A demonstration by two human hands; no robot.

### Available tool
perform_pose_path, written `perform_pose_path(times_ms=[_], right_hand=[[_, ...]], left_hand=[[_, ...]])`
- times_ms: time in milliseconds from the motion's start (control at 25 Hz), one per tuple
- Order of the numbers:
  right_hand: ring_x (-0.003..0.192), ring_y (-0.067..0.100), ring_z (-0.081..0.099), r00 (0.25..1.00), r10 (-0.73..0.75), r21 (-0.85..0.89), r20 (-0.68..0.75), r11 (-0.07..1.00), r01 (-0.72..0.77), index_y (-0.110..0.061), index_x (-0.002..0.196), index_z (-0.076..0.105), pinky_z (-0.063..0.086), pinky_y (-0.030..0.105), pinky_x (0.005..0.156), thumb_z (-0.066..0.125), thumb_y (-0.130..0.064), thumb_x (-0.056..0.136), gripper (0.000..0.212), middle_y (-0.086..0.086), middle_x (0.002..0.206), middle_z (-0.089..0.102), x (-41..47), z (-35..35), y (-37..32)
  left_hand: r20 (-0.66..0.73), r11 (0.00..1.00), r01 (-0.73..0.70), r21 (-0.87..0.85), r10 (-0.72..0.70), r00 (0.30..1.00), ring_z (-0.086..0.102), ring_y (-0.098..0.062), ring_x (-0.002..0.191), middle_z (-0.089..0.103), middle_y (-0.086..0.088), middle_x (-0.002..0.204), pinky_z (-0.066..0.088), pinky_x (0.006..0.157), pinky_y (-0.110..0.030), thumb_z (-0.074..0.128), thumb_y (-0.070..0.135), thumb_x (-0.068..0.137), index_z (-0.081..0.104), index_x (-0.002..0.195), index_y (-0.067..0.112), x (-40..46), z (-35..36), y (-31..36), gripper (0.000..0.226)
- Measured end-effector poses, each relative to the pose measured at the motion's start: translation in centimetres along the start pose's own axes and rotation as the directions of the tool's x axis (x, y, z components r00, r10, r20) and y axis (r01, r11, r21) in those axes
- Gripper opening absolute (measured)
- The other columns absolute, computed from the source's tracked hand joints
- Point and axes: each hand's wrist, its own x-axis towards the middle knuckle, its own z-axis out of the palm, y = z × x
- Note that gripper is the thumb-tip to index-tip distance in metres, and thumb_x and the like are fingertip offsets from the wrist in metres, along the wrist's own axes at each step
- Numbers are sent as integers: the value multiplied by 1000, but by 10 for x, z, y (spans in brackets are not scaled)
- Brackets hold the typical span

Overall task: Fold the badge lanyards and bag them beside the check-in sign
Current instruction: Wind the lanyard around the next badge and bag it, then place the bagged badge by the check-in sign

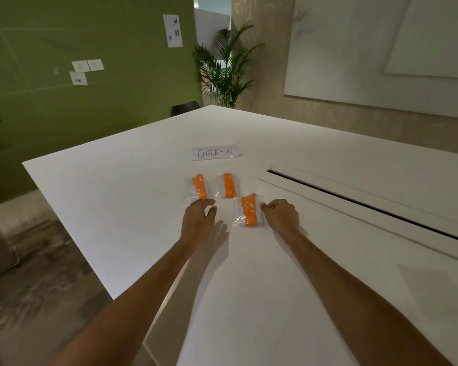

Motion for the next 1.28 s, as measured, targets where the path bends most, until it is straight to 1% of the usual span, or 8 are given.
perform_pose_path(times_ms=[120,280,480,560,720,840,1040,1280], right_hand=[[97,28,64,999,-3,-31,-53,1000,1,-16,98,72,45,30,77,55,-45,88,36,7,100,72,-5,-16,10],[101,30,63,994,37,-12,-101,999,-38,-21,100,72,46,32,82,53,-50,87,37,7,105,71,-13,-47,24],[99,29,64,984,41,28,-176,999,-36,-21,93,73,45,30,80,57,-46,87,30,4,101,73,-31,-93,49],[99,28,65,976,55,37,-209,998,-48,-21,93,73,45,29,79,59,-44,86,28,3,101,73,-43,-112,64],[98,28,65,962,93,25,-258,996,-89,-21,93,73,48,30,80,60,-38,84,24,3,103,72,-68,-150,101],[96,29,65,940,148,22,-306,989,-149,-22,91,73,48,29,79,59,-34,82,20,5,101,73,-91,-183,131],[96,32,64,897,232,15,-376,970,-244,-22,92,74,47,28,77,57,-30,82,21,7,99,73,-131,-244,189],[93,29,65,831,343,89,-437,936,-340,-22,92,75,51,30,78,58,-30,83,20,5,99,73,-197,-314,262]], left_hand=[[-11,999,-48,1,48,999,59,-15,110,67,1,117,40,95,-21,58,19,91,67,111,18,1,2,13,22],[19,993,-104,-50,105,994,59,-16,111,67,0,116,41,98,-25,59,18,90,67,110,18,-8,13,37,22],[37,959,-254,-124,260,965,62,-10,96,72,-5,102,40,85,-6,58,14,86,70,92,22,-37,34,78,16],[90,959,-263,-109,273,958,58,-14,113,68,-6,115,40,99,-20,58,11,87,70,104,16,-51,49,91,21],[146,949,-278,-148,299,943,48,-2,113,66,-2,116,27,94,-3,59,9,88,66,109,11,-84,78,121,23],[213,934,-314,-169,346,914,58,-15,111,67,-4,116,40,97,-20,59,11,88,66,111,11,-112,101,148,24],[292,912,-334,-239,396,871,58,-13,110,67,-1,115,38,88,-16,58,13,88,67,110,14,-160,142,203,24],[393,869,-390,-304,487,780,57,-13,111,67,0,116,40,96,-21,57,12,89,66,111,13,-236,195,265,24]])
